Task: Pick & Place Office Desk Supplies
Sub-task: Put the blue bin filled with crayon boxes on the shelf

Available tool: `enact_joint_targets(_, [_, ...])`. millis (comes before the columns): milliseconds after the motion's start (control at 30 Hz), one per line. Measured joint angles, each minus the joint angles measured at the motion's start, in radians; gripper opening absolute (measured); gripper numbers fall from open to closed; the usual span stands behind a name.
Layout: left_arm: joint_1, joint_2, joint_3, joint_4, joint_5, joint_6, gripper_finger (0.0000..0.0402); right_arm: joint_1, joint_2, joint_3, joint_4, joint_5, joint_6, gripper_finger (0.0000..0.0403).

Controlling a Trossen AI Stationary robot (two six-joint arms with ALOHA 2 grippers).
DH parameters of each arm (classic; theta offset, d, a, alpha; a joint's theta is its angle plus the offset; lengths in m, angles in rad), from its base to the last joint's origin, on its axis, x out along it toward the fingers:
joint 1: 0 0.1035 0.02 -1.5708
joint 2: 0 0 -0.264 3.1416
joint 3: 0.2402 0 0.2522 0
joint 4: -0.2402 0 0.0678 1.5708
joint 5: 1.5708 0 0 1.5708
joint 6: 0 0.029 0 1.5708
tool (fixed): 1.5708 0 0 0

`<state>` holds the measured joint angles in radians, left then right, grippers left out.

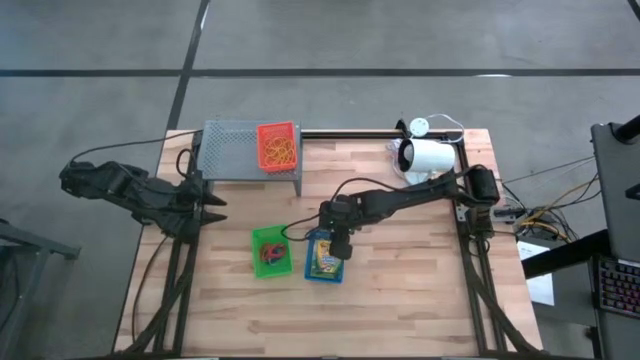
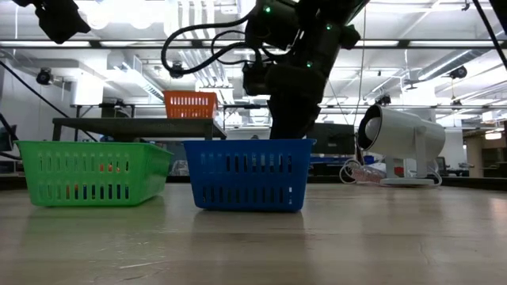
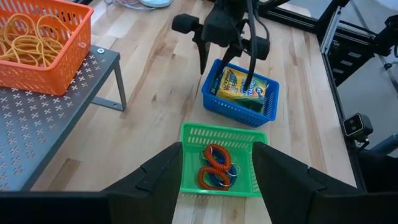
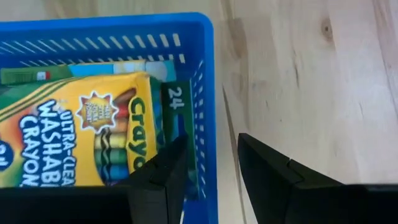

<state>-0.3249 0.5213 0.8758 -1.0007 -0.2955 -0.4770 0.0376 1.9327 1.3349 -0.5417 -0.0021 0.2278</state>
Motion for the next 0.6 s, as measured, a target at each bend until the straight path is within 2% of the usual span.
enact_joint_targets(167, [0.0,0.0,0.0,0.0,0.0,0.0,0.02,0.0,-0.002,0.0,0.001,0.01,0.0,0.0137])
enact_joint_targets(267, [0.0,0.0,0.0,0.0,0.0,0.0,0.02,-0.001,-0.039,-0.001,-0.002,0.054,0.0,0.0137])
enact_joint_targets(400, [0.0,0.0,0.0,0.0,0.0,0.0,0.02,-0.002,-0.094,-0.001,-0.011,0.061,0.0,0.0137])
enact_joint_targets(600, [0.0,0.0,0.0,0.0,0.0,0.0,0.02,0.064,-0.166,0.0,0.004,-0.021,0.026,0.0137])
